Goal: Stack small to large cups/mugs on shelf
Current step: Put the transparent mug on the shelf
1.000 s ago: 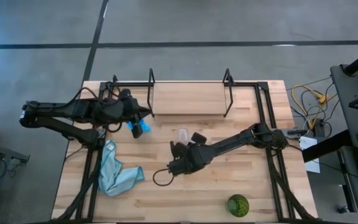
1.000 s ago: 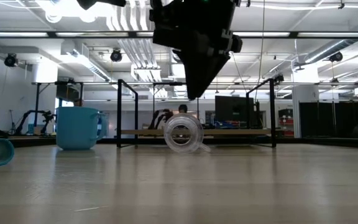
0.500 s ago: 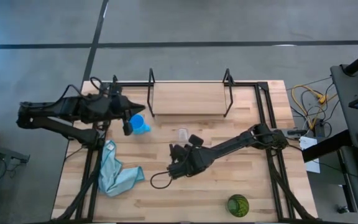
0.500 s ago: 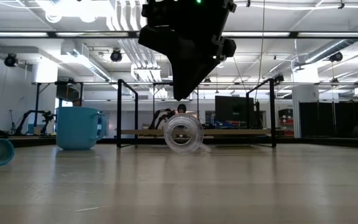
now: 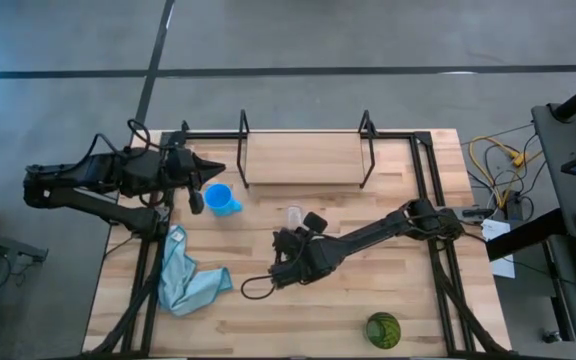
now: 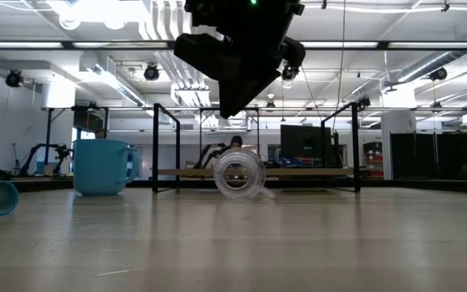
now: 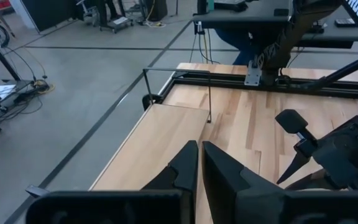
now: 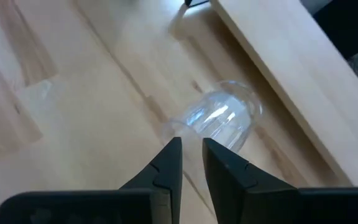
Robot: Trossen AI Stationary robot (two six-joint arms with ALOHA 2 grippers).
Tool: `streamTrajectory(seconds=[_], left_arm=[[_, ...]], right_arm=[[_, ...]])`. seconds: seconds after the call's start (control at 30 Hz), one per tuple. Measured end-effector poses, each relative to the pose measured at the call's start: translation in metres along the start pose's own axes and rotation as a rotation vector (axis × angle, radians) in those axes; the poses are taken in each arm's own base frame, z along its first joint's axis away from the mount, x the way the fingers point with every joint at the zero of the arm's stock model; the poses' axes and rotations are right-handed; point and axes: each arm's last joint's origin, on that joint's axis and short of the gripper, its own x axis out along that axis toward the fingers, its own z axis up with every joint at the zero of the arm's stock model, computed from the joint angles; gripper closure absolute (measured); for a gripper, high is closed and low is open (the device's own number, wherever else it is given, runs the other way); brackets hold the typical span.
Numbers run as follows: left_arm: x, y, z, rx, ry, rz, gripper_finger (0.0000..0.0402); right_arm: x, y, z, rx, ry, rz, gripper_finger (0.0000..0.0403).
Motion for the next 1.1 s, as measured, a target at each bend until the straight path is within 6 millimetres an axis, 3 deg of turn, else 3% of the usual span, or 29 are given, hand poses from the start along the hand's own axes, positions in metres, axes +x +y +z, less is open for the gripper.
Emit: streamTrajectory(seconds=[0.7, 0.93, 1.1], left_arm=[[0.004, -0.002, 0.001, -0.002, 0.004, 0.001, 0.0394], [0.003, -0.001, 0.001, -0.003, -0.003, 0.001, 0.0394], [0.001, -0.001, 0.003, -0.010, -0.019, 0.001, 0.0394]], right_arm=[[0.016, 0.030, -0.039, -0.262, 0.019, -0.081, 0.0345], [0.016, 0.029, -0.038, -0.243, 0.008, -0.094, 0.0345], [0.016, 0.030, -0.037, -0.129, 0.008, -0.074, 0.0345]])
